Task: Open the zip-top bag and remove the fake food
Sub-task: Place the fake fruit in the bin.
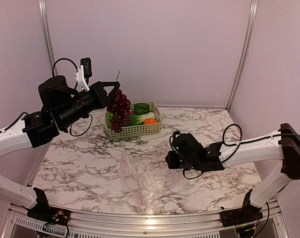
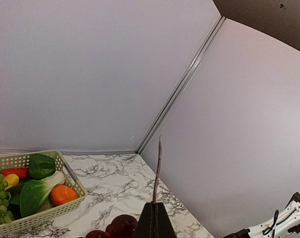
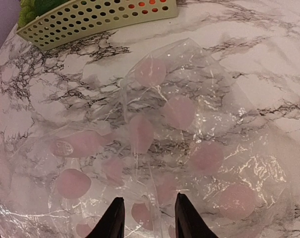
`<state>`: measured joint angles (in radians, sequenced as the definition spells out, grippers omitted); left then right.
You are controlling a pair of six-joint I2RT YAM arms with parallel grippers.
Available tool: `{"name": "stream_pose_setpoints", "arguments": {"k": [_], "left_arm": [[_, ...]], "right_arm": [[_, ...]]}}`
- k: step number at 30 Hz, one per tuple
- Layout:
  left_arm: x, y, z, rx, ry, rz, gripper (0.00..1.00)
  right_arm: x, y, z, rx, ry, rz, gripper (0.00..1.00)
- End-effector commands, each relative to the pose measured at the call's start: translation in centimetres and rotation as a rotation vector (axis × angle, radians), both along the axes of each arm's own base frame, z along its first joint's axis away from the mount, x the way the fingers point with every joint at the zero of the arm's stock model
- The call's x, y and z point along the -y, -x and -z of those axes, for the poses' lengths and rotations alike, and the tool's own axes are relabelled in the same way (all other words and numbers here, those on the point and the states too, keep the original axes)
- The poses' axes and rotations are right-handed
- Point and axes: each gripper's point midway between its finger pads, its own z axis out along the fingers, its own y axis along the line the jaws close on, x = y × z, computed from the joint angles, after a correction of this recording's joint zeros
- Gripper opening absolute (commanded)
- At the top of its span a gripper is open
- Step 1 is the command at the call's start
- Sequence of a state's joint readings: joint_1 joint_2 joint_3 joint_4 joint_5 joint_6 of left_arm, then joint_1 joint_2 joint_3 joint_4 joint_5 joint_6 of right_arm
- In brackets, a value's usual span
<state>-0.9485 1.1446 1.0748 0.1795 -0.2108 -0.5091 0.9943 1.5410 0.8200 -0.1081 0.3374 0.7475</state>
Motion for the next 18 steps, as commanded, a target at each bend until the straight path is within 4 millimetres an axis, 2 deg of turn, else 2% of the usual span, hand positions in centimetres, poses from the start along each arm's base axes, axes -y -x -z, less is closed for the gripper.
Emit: {"name": "stream_pose_setpoints", "arguments": {"k": [1, 8, 11, 12, 18], "left_arm": [[1.0, -2.5, -0.4, -0.002, -0.021, 0.016, 0.00], [1.5, -8.3, -0.3, -0.004, -0.031, -0.022, 0.00], [2.2, -10.7, -0.1, 0.001, -0.036, -0.027, 0.00], [3.0, -12.9, 0.6, -0.001, -0.041, -0.036, 0.00], [5.7, -17.4, 2.7, -0.020, -0.061, 0.000, 0.00]], "right_arm": [[-0.2, -0.1, -2.4, 0.042, -0.054, -0.017, 0.38], [0.7, 0.3, -6.0, 0.117, -0.105, -0.035, 0.73], [1.4, 0.5, -7.7, 0.155, -0.113, -0.038, 0.79], [2.4, 0.6, -9.4, 0.191, -0.111, -0.031, 0.85], [4.9, 1.0, -12.5, 0.256, -0.110, 0.008, 0.91]]}}
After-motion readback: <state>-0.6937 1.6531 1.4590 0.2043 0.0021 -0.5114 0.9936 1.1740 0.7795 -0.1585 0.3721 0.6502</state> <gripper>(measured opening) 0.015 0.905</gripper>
